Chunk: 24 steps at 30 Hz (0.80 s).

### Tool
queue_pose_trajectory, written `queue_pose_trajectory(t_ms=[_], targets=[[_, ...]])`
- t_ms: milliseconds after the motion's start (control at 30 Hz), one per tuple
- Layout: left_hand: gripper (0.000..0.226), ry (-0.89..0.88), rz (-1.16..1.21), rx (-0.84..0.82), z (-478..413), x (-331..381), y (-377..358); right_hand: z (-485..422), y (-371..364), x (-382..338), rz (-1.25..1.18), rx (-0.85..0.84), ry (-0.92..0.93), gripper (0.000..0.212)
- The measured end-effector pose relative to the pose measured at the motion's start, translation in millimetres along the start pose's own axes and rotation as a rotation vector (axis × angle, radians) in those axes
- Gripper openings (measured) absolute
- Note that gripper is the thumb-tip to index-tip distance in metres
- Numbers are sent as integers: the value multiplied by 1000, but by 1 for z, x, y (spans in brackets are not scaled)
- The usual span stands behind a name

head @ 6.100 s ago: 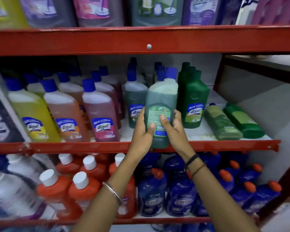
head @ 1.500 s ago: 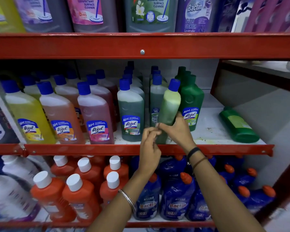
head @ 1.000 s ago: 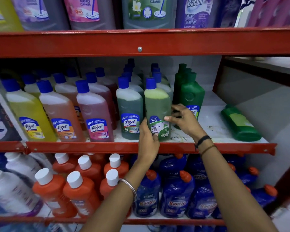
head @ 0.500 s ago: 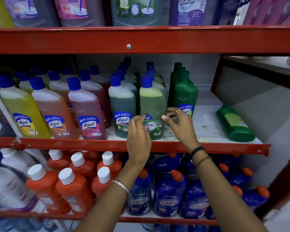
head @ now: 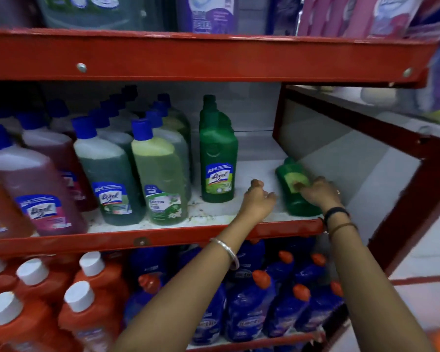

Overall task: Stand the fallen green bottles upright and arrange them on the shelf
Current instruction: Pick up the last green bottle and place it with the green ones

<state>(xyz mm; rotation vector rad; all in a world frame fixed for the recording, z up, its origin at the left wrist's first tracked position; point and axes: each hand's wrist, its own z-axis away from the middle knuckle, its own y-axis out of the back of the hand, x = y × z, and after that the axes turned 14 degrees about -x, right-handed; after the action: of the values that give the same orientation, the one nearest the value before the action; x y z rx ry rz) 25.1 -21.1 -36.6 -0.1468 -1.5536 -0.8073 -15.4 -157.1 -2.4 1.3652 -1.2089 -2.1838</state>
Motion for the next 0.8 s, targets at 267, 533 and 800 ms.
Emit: queue_pose_trajectory(t_ms=[267,533,800], targets=[[16,268,364,-12,-24,25,-24,-18,-4,9,-560,-230,69,50],[29,-28,637,32,35,17,-8,13,-8,8,-725,-401,371,23],[59,-124,273,181,69,-2,51,44,-48,-33,-698,-342,583,51]])
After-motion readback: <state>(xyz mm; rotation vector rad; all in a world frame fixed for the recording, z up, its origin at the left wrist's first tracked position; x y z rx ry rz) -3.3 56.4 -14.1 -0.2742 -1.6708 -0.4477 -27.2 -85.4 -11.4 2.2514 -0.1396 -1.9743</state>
